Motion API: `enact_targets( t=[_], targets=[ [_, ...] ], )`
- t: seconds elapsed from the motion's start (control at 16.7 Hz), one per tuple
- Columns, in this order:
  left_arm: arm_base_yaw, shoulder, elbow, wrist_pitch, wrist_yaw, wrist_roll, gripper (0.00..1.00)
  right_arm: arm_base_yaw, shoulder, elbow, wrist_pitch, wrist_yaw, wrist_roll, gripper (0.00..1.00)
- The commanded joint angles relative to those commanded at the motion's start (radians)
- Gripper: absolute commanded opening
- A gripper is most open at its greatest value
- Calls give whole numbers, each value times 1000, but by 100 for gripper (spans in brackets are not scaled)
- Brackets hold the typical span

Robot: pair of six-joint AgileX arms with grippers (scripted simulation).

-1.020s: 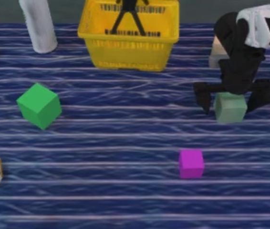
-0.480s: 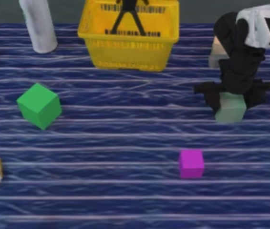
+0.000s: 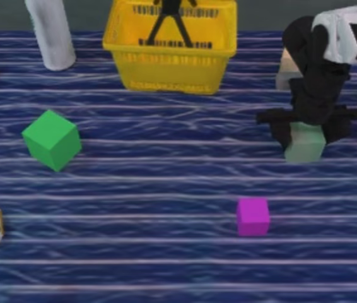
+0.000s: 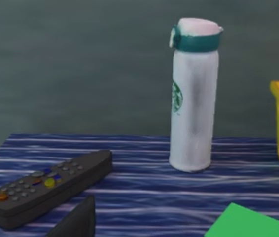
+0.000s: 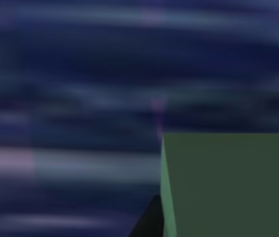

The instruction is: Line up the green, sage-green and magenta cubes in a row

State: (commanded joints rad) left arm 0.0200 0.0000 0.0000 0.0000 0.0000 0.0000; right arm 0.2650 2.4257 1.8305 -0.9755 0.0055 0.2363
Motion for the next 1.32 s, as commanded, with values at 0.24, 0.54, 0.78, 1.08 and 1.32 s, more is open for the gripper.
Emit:
enact_targets(
  t=[0.24,0.54,0.78,1.08,1.32],
  targets=[
    [0,0,0,0,0,0,100,-2,-19,7,-9,4,-1,0],
    [0,0,0,0,0,0,100,3,-58,111,-161,3,-1,0],
    [0,0,0,0,0,0,100,6,-87,166,-236,3,-3,0],
    [0,0,0,0,0,0,100,16,-90,156,-232,3,14,0],
    [0,0,0,0,0,0,100,156,-152,78,-217,4,163,0]
  ],
)
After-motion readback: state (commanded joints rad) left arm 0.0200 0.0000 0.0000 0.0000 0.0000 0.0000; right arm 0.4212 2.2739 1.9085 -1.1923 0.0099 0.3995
